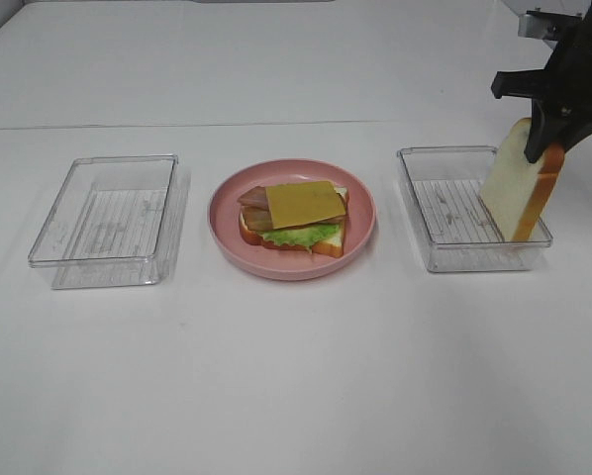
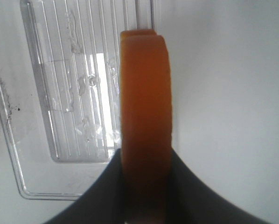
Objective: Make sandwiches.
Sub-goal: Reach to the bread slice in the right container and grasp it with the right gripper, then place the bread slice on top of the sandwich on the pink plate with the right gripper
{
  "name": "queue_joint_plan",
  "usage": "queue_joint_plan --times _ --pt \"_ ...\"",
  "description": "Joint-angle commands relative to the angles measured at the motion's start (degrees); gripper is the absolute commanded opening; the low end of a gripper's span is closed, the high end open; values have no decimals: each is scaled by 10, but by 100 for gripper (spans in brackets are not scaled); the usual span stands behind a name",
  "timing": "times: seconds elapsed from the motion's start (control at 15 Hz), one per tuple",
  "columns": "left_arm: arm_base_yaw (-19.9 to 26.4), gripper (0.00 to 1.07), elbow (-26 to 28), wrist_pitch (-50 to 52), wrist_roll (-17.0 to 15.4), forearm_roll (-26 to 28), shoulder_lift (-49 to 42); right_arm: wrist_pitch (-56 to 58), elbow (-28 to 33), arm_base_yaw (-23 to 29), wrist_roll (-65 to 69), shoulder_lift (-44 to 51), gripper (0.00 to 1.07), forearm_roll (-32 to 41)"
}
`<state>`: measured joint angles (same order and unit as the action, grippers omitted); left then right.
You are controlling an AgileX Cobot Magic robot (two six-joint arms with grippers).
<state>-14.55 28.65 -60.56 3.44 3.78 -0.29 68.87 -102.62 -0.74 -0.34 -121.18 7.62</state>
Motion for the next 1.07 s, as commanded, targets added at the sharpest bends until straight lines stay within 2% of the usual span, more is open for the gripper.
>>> queue_joint_plan --times 0.07,0.27,0.33,0.47,0.8,1.07 --pt "1 94 -1 6 -1 5 -12 6 2 1 -8 38 0 26" --pt "1 94 -1 6 -1 5 -12 6 2 2 -18 83 0 94" --pt "1 94 -1 6 -1 5 -12 9 5 9 -29 104 0 175" --pt "1 94 -1 6 -1 5 -12 -5 21 27 -34 113 0 220" --pt "1 94 -1 6 -1 5 -12 -182 140 133 -52 110 0 351" --pt "1 94 -1 6 -1 5 -12 -232 169 174 -78 59 0 455"
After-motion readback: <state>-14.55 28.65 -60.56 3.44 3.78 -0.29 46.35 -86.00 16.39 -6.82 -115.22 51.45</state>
